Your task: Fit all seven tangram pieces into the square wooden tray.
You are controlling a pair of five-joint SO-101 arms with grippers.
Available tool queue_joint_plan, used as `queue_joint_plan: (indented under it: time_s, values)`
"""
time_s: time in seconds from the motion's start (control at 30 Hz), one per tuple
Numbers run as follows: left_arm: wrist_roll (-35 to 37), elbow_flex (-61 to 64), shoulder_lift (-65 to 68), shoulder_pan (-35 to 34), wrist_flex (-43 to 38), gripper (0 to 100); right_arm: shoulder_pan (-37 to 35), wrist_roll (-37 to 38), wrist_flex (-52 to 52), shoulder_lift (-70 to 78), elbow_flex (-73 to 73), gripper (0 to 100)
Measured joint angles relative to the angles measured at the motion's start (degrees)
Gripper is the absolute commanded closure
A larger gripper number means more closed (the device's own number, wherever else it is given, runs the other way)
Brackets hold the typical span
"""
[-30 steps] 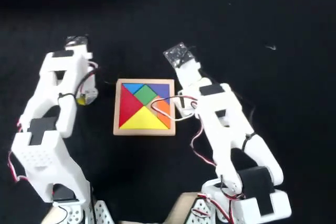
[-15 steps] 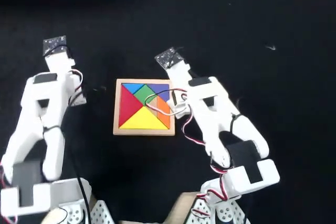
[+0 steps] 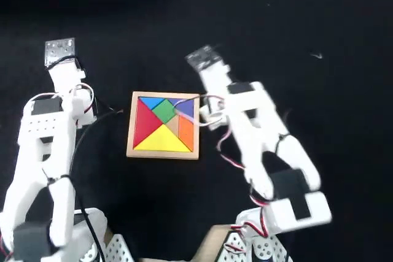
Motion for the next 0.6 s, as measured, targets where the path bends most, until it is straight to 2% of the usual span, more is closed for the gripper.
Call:
queue_joint_plan:
  time_s: [0.17,0.37,0.5,0.6]
  values:
    - [-1.8,-0.3,-10.2,0.0,1.1,97,5.4,0.0,6.4,-13.7,-3.0,98.7]
    - [-2.2,-4.1,-30.2,0.0,2.2,97,9.6,0.0,12.7,-34.0,-7.4,98.7]
    - [-2.4,-7.3,-42.1,0.0,2.5,97,10.2,0.0,19.6,-46.0,-12.0,98.7]
    - [-5.1,-8.3,-48.8,0.0,2.9,97,10.5,0.0,23.7,-54.1,-16.0,98.7]
